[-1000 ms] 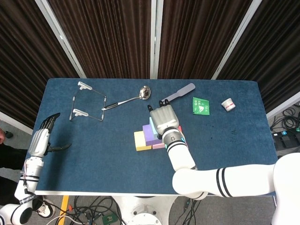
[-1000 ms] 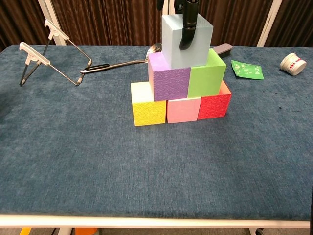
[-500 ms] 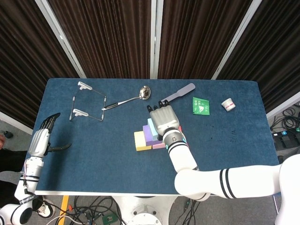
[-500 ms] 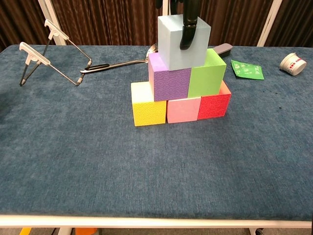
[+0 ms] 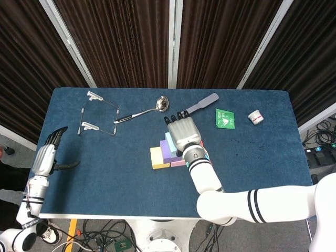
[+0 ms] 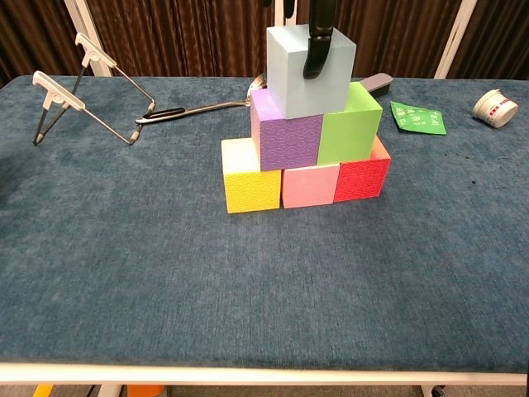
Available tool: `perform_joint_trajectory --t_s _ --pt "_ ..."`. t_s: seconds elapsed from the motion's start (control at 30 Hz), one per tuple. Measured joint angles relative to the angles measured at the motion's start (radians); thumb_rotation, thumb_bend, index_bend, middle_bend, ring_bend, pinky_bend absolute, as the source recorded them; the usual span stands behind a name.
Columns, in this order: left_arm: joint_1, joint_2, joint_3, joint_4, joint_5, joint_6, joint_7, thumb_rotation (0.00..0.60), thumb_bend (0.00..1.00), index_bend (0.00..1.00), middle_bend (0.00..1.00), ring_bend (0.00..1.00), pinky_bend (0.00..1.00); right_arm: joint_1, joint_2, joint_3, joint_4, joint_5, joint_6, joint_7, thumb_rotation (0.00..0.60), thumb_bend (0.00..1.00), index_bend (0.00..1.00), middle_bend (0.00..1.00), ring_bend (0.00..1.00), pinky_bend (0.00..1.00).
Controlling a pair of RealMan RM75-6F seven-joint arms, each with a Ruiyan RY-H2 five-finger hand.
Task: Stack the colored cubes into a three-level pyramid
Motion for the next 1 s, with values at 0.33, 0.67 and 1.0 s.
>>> perform_joint_trajectory --t_s 0.33,0.67,1.0 --pt "0.000 0.000 0.001 0.001 0.000 -0.003 0.001 0.600 0.04 0.02 0.05 0.00 0.07 -0.002 -0.025 -0.008 0.025 -0.018 -0.009 0.004 0.600 0.03 0.00 0.11 0.00 0.00" --pt "-0.003 0.005 -0.001 -0.011 0.004 0.000 0.008 0.600 0.04 0.02 0.05 0.00 0.07 -0.007 0.005 -0.003 -0.006 -0.009 -0.017 0.005 0.600 0.03 0.00 0.11 0.00 0.00" --pt "-0.005 0.005 -0.002 -0.019 0.002 0.001 0.018 0.600 0.04 0.02 0.05 0.00 0.07 -0.011 0.001 -0.011 0.003 -0.024 -0.018 0.014 0.600 0.04 0.00 0.11 0.00 0.00"
